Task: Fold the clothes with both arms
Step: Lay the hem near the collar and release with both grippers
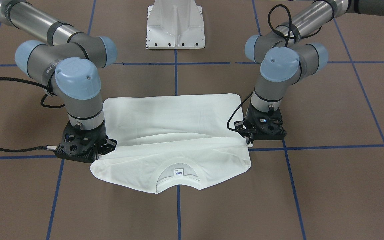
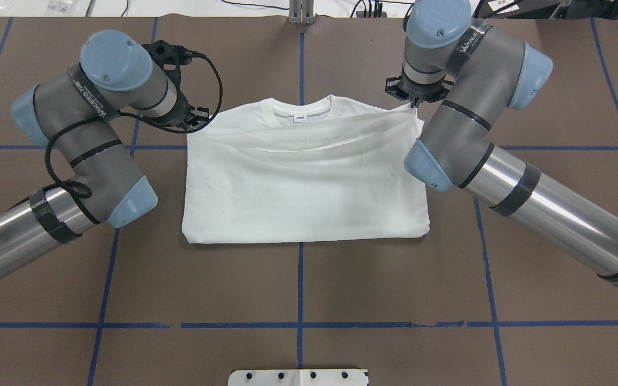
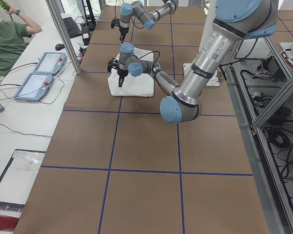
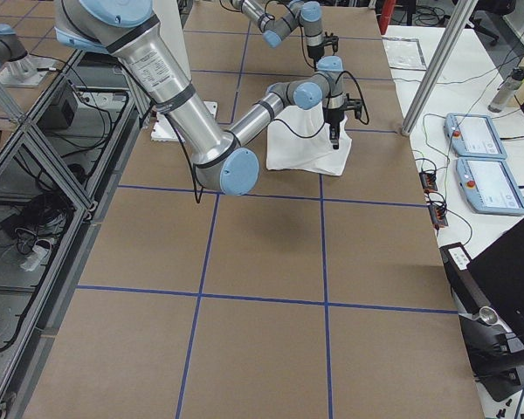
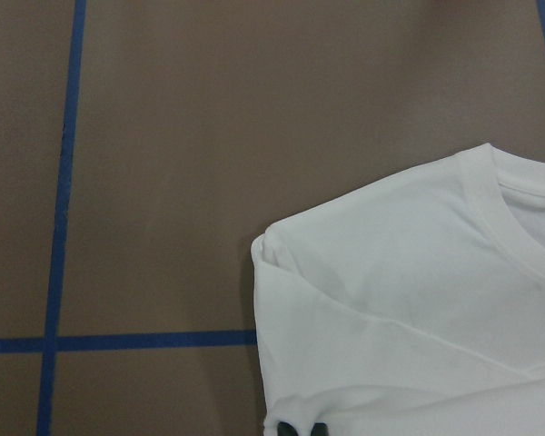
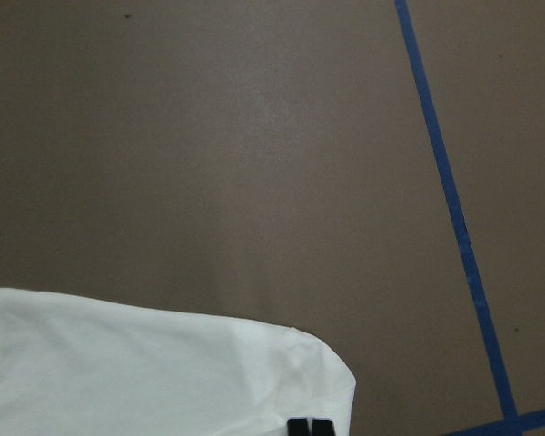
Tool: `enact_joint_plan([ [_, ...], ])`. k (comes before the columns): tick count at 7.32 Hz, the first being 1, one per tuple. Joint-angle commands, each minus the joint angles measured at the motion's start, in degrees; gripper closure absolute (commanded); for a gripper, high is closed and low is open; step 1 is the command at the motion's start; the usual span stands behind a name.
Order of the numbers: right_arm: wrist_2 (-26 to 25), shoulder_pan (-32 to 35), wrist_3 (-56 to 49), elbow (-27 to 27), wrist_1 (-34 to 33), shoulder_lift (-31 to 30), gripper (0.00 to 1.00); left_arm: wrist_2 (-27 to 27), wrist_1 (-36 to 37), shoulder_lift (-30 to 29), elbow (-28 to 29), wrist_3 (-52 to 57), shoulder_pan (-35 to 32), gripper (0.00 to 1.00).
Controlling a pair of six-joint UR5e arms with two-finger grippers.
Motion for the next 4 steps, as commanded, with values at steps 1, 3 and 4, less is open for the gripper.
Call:
enact_joint_plan([
  [1,-0.3,-0.4,-0.8,-4.6,4.2,0.1,1.0,0.0,-2.1,-0.7,3.1,0.1,0.0,1.0],
  [3,-0.3,-0.4,-1.0,-5.1,4.5,-0.3,1.0,0.0,-2.1,-0.8,3.1,0.1,-0.1,1.0],
  [4,-0.2,-0.4,-1.0,-5.4,4.5,-0.1,1.0,0.0,-2.1,-0.7,3.1,0.2,-0.2,1.0],
])
